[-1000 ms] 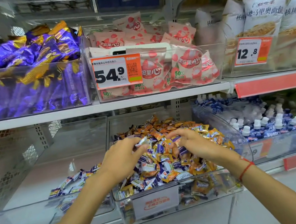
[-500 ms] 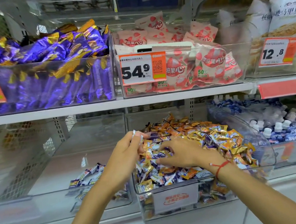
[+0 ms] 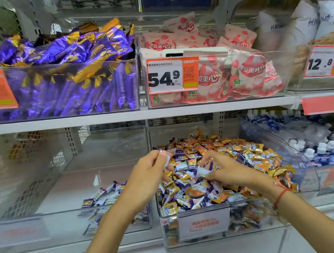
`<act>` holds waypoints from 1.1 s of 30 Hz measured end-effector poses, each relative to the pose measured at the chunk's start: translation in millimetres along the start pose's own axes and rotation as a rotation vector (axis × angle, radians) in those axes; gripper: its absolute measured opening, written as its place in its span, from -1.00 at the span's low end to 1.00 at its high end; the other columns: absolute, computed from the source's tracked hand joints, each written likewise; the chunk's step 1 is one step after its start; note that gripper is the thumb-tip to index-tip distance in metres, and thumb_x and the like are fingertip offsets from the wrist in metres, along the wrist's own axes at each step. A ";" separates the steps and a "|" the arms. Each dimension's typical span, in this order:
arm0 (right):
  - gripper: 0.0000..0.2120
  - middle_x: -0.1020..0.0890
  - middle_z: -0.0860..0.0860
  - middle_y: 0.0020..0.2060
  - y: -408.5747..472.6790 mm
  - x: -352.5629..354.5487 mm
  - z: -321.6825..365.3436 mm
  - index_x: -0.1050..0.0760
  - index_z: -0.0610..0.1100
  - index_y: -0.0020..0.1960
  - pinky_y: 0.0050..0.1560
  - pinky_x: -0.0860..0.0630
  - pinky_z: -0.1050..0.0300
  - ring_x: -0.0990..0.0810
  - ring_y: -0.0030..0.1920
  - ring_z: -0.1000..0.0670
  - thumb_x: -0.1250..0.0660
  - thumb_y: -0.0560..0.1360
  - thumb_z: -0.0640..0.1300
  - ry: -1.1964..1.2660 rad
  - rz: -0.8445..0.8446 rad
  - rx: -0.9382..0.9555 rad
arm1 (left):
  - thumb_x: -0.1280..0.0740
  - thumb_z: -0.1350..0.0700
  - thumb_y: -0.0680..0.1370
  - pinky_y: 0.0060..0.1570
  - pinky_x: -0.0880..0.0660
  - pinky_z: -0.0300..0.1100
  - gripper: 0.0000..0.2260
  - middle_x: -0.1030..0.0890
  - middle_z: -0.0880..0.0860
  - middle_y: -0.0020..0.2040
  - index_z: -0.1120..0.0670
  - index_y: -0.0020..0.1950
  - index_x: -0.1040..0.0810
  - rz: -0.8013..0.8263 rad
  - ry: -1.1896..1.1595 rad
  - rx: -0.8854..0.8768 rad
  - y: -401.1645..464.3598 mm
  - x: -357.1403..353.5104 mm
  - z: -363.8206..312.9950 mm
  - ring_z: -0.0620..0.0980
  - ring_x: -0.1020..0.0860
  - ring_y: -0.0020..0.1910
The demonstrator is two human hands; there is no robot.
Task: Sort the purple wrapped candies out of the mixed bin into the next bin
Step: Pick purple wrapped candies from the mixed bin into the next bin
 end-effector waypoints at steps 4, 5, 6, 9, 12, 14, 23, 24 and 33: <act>-0.75 -0.46 -0.01 -0.10 -9.2 9.4 1.3 -0.42 0.07 0.23 -0.38 -0.36 0.26 -0.43 -0.36 0.02 -0.18 0.63 -0.20 0.175 -0.014 -0.010 | -0.12 0.00 0.65 -0.42 -0.36 -0.31 -0.79 -0.61 -0.06 -0.09 -0.03 0.09 -0.54 -0.043 -0.014 -0.010 1.2 4.9 -3.3 -0.12 -0.58 -0.25; -0.80 -0.47 -0.03 -0.02 -9.7 11.1 5.6 -0.46 0.04 0.20 -0.32 -0.36 0.24 -0.49 -0.26 -0.09 -0.21 0.63 -0.16 0.147 -0.017 0.018 | -0.14 -0.01 0.64 -0.43 -0.37 -0.32 -0.79 -0.62 -0.05 -0.06 -0.01 0.12 -0.54 -0.061 -0.025 -0.010 1.6 8.5 -3.3 -0.11 -0.59 -0.22; -0.87 -0.46 -0.01 0.09 -9.0 13.4 10.3 -0.50 0.02 0.13 -0.23 -0.39 0.22 -0.54 -0.07 -0.15 -0.24 0.61 -0.11 0.089 -0.032 0.060 | -0.17 -0.02 0.63 -0.42 -0.38 -0.33 -0.78 -0.63 -0.05 -0.05 0.01 0.15 -0.54 -0.080 -0.035 -0.009 2.0 12.9 -2.8 -0.09 -0.61 -0.18; -0.94 -0.47 0.06 0.21 -7.6 14.3 24.4 -0.47 0.00 -0.04 0.16 -0.37 0.11 -0.42 0.29 -0.03 -0.33 0.56 -0.03 -0.136 -0.063 0.206 | -0.24 -0.02 0.60 -0.36 -0.42 -0.34 -0.77 -0.65 -0.05 -0.01 0.00 0.21 -0.53 -0.123 -0.038 0.005 1.9 24.8 0.8 -0.10 -0.63 -0.08; -0.81 -0.49 0.11 0.14 -6.5 -8.2 25.9 -0.53 0.00 0.09 0.22 -0.40 0.02 -0.43 0.20 0.00 -0.38 0.52 0.04 -0.390 0.087 0.227 | -0.27 -0.02 0.59 -0.30 -0.44 -0.30 -0.76 -0.65 -0.04 0.01 0.01 0.22 -0.54 -0.139 -0.042 0.017 1.7 30.9 4.7 -0.11 -0.62 -0.08; -0.66 -0.52 0.06 0.23 -3.1 -21.6 17.4 -0.55 -0.02 0.22 0.24 -0.42 0.00 -0.46 0.24 0.00 -0.36 0.51 0.11 -0.537 0.168 0.172 | -0.27 -0.03 0.59 -0.27 -0.45 -0.28 -0.75 -0.66 -0.05 0.01 0.00 0.22 -0.54 -0.124 -0.022 0.014 1.5 30.4 6.8 -0.16 -0.61 -0.12; -0.70 -0.36 0.11 -0.28 -9.3 6.7 23.5 -0.40 -0.15 0.19 -0.37 -0.29 0.37 -0.30 -0.41 0.19 -0.11 0.64 0.05 0.014 -0.012 0.061 | -0.30 -0.10 0.55 -0.06 -0.52 -0.14 -0.74 -0.64 -0.07 0.06 -0.09 0.21 -0.56 -0.057 0.053 0.006 -2.6 36.2 16.2 -0.10 -0.61 0.02; -0.72 -0.37 0.08 -0.30 -11.6 4.3 31.6 -0.41 -0.11 0.19 -0.40 -0.31 0.35 -0.31 -0.45 0.18 -0.11 0.64 0.06 0.108 -0.003 0.071 | -0.31 -0.09 0.55 -0.05 -0.52 -0.13 -0.75 -0.64 -0.07 0.07 -0.10 0.21 -0.56 -0.061 0.067 0.007 -2.8 39.7 17.9 -0.09 -0.61 0.03; -0.75 -0.60 -0.01 0.06 23.2 -56.6 159.4 -0.54 -0.07 0.19 0.03 -0.44 0.08 -0.53 0.05 0.01 -0.37 0.54 -0.05 -0.254 -0.125 0.569 | -0.24 0.02 0.62 0.04 -0.46 -0.05 -0.70 -0.61 0.03 0.08 -0.07 0.35 -0.49 -0.252 0.458 0.126 -6.1 97.7 46.2 0.04 -0.55 0.03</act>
Point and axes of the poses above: each hand's wrist, its own y-axis towards the middle knuckle, its own x-axis out of the back of the hand, z = x × y, the point moved 8 cm from there along y, towards the middle knuckle
